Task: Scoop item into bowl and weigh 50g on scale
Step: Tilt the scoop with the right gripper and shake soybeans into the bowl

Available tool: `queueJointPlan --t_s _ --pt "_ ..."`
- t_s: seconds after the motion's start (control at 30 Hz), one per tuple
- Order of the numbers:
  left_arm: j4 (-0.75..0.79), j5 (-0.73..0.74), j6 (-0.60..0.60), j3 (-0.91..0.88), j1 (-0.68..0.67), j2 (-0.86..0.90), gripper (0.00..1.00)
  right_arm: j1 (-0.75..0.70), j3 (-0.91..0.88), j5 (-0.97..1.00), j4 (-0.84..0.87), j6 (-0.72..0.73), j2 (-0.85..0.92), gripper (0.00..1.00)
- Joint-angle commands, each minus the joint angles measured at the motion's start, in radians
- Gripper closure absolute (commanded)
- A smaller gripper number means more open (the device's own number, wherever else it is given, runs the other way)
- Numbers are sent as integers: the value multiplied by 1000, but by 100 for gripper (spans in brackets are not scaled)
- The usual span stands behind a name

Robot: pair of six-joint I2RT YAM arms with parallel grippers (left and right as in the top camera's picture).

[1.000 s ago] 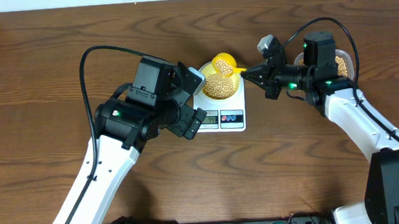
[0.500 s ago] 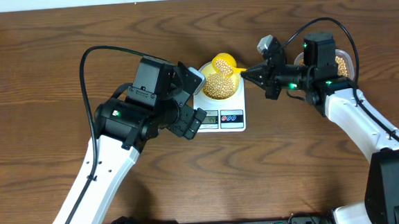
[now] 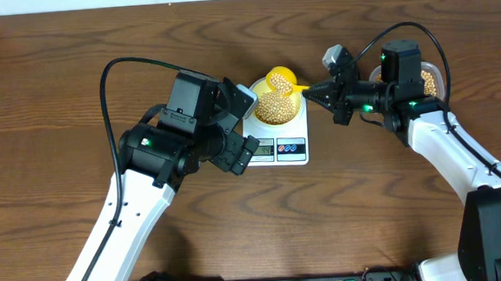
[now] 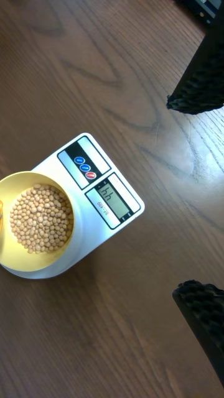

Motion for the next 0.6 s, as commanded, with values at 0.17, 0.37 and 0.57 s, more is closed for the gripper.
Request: queueJointPlan --t_s 0.17,0.37,0.57 --pt "-5 5 17 -2 3 -9 12 10 -2 -5 8 -11 9 99" --pt "-5 5 17 -2 3 -9 12 12 -2 40 11 -15 9 99" --pt "-5 5 17 -2 3 -9 12 18 -2 45 20 -30 9 99"
